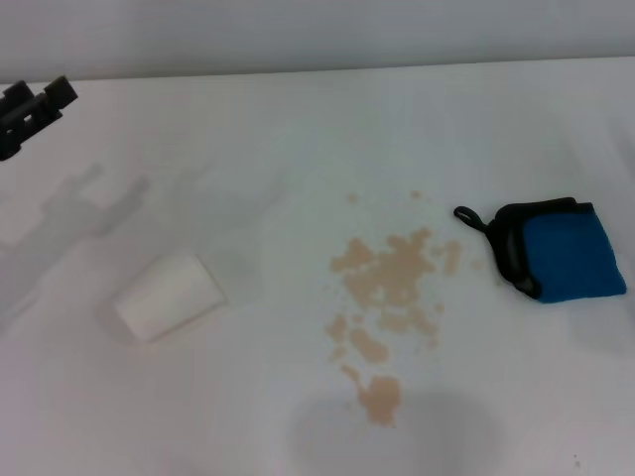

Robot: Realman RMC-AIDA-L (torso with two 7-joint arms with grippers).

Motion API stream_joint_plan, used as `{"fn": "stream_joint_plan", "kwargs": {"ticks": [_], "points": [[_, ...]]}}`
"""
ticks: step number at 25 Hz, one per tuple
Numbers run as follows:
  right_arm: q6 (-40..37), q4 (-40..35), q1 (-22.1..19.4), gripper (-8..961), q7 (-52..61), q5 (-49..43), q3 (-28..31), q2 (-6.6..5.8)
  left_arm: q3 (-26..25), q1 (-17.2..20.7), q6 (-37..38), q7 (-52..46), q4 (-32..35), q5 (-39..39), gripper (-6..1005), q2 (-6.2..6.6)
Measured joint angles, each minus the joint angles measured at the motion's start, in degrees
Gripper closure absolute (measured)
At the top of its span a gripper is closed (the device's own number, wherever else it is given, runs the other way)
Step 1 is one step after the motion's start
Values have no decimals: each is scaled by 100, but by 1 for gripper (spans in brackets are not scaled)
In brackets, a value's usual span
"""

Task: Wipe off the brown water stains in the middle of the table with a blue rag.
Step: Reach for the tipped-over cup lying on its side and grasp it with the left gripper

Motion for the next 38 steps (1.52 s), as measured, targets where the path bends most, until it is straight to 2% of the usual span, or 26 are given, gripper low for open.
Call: {"fn": "stream_joint_plan", "kwargs": {"ticks": [2, 3, 4, 5, 6, 7, 14, 17, 24, 26, 28, 31, 35, 38], "points": [[-3, 1, -12, 142, 0, 0, 0, -3, 0, 0, 0, 0, 0, 0, 121, 0], [-6, 1, -16, 142, 0, 0, 0, -3, 40, 0, -7, -1384, 926, 826, 120, 3], [-15, 1, -21, 142, 0, 0, 0, -3, 75, -56, -50, -2031, 1388, 1358, 120, 19], [-29, 1, -25, 142, 0, 0, 0, -3, 128, -92, -82, -2378, 1656, 1685, 120, 29], [-42, 1, -27, 142, 0, 0, 0, -3, 128, -92, -82, -2378, 1656, 1685, 120, 29], [-54, 1, -27, 142, -1, 1, 0, -3, 398, -161, -140, -3129, 2243, 2377, 120, 76], [-79, -35, -27, 142, -4, 3, 7, -11, 1064, -334, -455, -4000, 3477, 3225, 120, 146], [-63, -24, -27, 142, -5, 19, 25, -11, 1361, -760, -873, -4637, 3957, 4047, 120, 264], [-39, 4, -27, 142, 42, 43, 39, -4, 1625, -1536, -1758, -4867, 4198, 5241, 120, 297], [-37, 36, -27, 142, 50, 44, 44, 0, 1923, -1797, -2029, -4885, 4212, 5588, 120, 315], [-37, 76, -28, 142, 57, 38, 44, 0, 2012, -1852, -2085, -4890, 4214, 5673, 120, 316], [-36, 128, -46, 142, 57, 36, 49, -1, 2521, -1947, -2195, -4881, 4385, 6053, 120, 272], [-34, 187, -65, 142, 59, 37, 54, -2, 2734, -1967, -2223, -4860, 4387, 6071, 120, 224], [-34, 242, -72, 142, 36, 39, 54, -2, 2793, -1943, -2204, -4784, 4315, 6039, 120, 88]]}}
